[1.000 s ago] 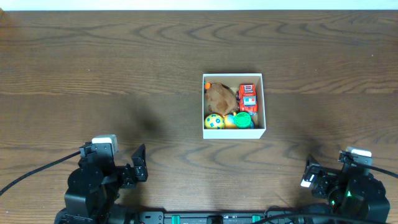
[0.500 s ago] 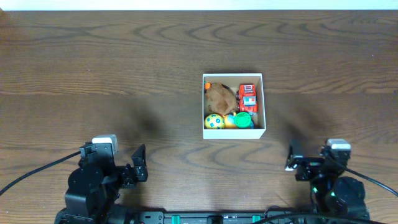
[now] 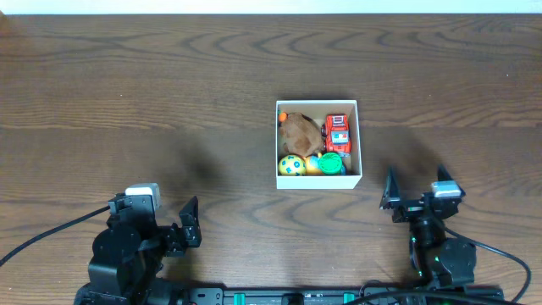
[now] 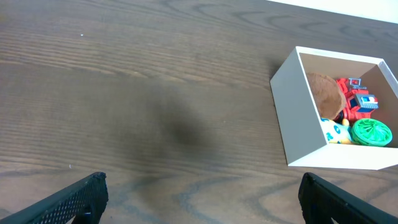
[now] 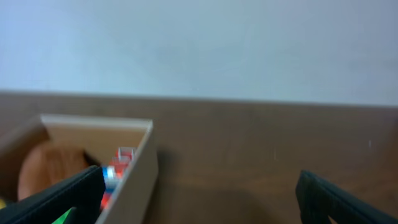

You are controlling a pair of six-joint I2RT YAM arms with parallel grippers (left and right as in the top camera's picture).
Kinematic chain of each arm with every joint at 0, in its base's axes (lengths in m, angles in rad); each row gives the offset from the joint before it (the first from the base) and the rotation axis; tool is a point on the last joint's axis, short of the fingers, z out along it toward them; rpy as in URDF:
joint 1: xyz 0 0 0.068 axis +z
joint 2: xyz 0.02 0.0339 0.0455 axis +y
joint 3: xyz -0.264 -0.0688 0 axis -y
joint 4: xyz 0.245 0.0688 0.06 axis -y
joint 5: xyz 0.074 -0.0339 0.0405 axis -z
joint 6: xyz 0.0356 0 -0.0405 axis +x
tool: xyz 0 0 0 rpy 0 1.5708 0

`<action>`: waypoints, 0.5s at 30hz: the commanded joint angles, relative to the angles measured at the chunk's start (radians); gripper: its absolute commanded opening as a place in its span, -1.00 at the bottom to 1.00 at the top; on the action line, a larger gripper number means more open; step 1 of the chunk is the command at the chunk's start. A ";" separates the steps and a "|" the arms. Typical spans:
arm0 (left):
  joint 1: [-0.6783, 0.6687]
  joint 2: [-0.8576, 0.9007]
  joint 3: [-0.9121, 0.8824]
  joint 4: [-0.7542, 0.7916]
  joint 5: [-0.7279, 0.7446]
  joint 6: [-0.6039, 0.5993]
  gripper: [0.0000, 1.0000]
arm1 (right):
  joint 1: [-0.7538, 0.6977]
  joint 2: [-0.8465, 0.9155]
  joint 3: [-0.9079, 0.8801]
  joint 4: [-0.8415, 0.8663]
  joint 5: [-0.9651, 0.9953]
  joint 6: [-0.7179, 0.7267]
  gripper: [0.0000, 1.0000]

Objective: Pack container

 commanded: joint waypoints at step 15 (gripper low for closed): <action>-0.003 -0.002 0.002 0.000 -0.008 -0.010 0.96 | -0.003 -0.006 -0.006 -0.027 -0.043 -0.032 0.98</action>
